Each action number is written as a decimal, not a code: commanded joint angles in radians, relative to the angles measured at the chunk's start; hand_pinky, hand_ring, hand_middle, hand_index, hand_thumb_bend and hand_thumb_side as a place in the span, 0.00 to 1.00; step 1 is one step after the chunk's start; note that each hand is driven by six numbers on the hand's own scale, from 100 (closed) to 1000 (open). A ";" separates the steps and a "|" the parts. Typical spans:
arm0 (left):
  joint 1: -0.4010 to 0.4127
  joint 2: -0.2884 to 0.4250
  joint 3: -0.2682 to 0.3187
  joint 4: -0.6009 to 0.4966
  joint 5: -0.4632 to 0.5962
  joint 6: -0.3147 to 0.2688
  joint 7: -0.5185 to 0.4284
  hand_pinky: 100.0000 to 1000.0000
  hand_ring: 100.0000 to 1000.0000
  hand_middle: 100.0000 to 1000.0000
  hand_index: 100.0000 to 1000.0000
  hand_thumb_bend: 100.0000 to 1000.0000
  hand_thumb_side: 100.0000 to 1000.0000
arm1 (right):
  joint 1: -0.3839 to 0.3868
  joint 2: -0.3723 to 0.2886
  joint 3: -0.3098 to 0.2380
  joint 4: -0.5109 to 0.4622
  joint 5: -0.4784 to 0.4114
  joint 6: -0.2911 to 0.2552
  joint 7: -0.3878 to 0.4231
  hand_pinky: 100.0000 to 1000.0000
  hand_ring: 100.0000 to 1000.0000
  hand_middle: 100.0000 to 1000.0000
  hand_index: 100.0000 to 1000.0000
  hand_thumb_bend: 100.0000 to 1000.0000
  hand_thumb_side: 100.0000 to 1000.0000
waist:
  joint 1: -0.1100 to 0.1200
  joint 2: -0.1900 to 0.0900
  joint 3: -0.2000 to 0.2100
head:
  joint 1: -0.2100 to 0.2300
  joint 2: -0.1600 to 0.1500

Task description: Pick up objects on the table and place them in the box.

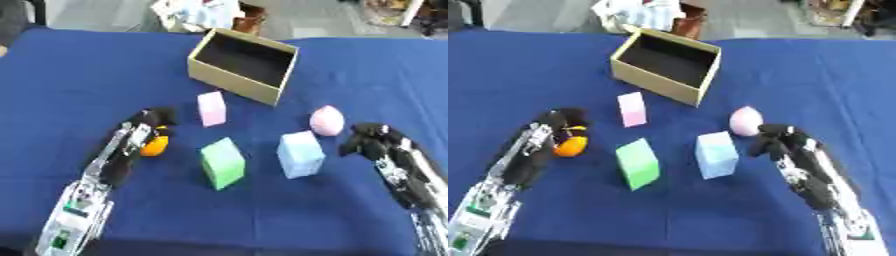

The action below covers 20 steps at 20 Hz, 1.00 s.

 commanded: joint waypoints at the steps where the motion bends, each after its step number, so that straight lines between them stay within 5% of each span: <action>1: -0.021 0.037 -0.003 -0.035 -0.020 -0.019 -0.028 0.80 0.82 0.67 0.81 0.00 0.71 | -0.008 -0.004 -0.003 -0.012 0.008 0.000 -0.003 0.57 0.58 0.52 0.74 0.00 0.41 | 0.003 -0.022 -0.002 | 0.002 0.005; 13: -0.110 0.168 -0.072 -0.086 -0.162 -0.082 -0.184 0.87 0.91 0.78 0.90 0.00 0.55 | -0.007 -0.004 -0.002 -0.011 0.007 0.001 -0.004 0.57 0.57 0.52 0.74 0.00 0.41 | 0.005 -0.025 -0.007 | 0.006 0.005; 20: -0.182 0.210 -0.140 -0.026 -0.365 -0.056 -0.268 0.89 0.93 0.81 0.94 0.00 0.66 | -0.006 -0.004 -0.002 -0.010 0.007 0.002 -0.008 0.57 0.57 0.51 0.74 0.00 0.41 | 0.006 -0.027 -0.011 | 0.008 0.005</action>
